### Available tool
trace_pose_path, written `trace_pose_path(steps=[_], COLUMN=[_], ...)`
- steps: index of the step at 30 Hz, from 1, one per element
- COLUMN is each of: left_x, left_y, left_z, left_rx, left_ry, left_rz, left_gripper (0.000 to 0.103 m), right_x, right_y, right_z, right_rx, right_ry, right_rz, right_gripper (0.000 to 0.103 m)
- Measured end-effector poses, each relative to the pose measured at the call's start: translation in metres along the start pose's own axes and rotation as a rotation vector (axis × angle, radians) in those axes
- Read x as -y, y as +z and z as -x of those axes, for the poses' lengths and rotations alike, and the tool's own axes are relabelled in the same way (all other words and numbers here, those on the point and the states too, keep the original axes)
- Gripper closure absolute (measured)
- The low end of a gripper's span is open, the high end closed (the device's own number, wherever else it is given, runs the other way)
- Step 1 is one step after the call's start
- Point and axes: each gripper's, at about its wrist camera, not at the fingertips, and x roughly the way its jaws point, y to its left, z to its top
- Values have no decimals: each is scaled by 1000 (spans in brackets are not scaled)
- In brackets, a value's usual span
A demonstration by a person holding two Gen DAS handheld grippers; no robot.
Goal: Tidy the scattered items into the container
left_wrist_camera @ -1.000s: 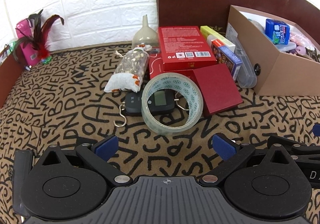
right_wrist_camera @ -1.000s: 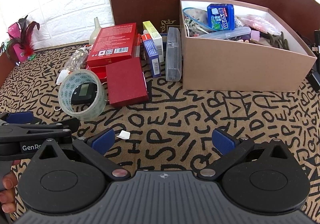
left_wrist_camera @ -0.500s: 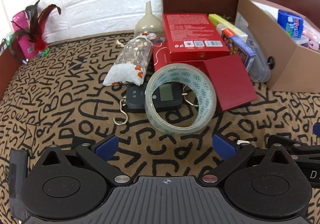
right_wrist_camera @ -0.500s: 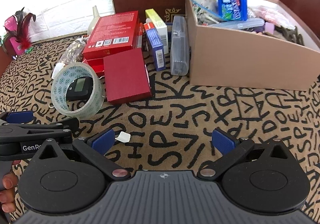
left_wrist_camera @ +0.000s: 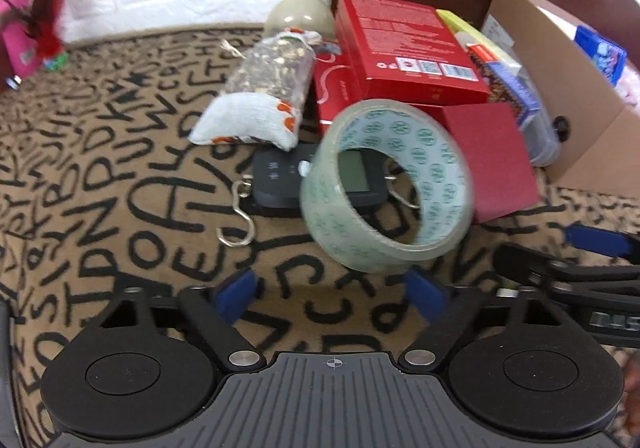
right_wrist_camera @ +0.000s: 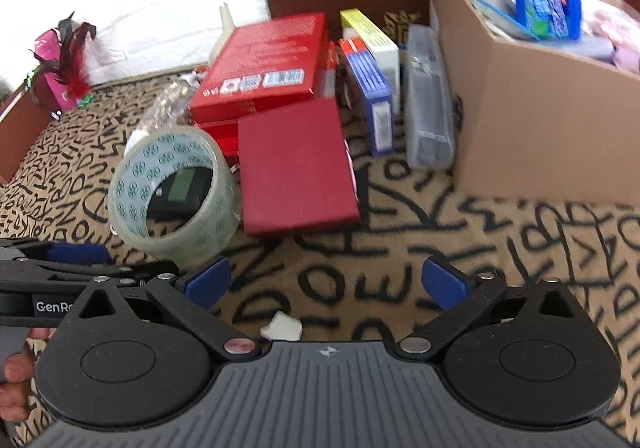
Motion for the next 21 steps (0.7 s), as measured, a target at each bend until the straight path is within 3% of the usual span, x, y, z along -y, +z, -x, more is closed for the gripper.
trace_pose_path(steps=[6,9,10,13,14,15,16,18,19,21], left_x=[-7,-13,-14,-16,-18,-19,-19,-21,-21,-24], left_y=[2,9,12,21,21,22,22,22,22,21], left_z=[31,34,31,15,10,7,7,8,8,7], left_rx=[88,138,150,106,93,88,90,96,98,103], left_ry=[-57,-67,-70,-88,-89,-85,-80,-89,-84,-85], left_rz=[-7,32,34,31,38,38,35,38,40,48], left_gripper=[19,23,28,61,66,69,78,80,79,68], right_x=[-4,-7,-8,-16,-18,-20,-21,-26,-28,-33], right_y=[17,24,25,26,26,26,27,27,27,26], right_z=[22,16,11,-4,-7,-7,-7,-7,-7,-10], right_rx=[117,131,119,78,79,87,85,77,73,67], right_ry=[82,136,151,179,191,197,204,222,225,209], right_rz=[52,39,35,45,47,53,65,82,94,118], right_gripper=[10,26,32,48,50,59,74,90,90,90])
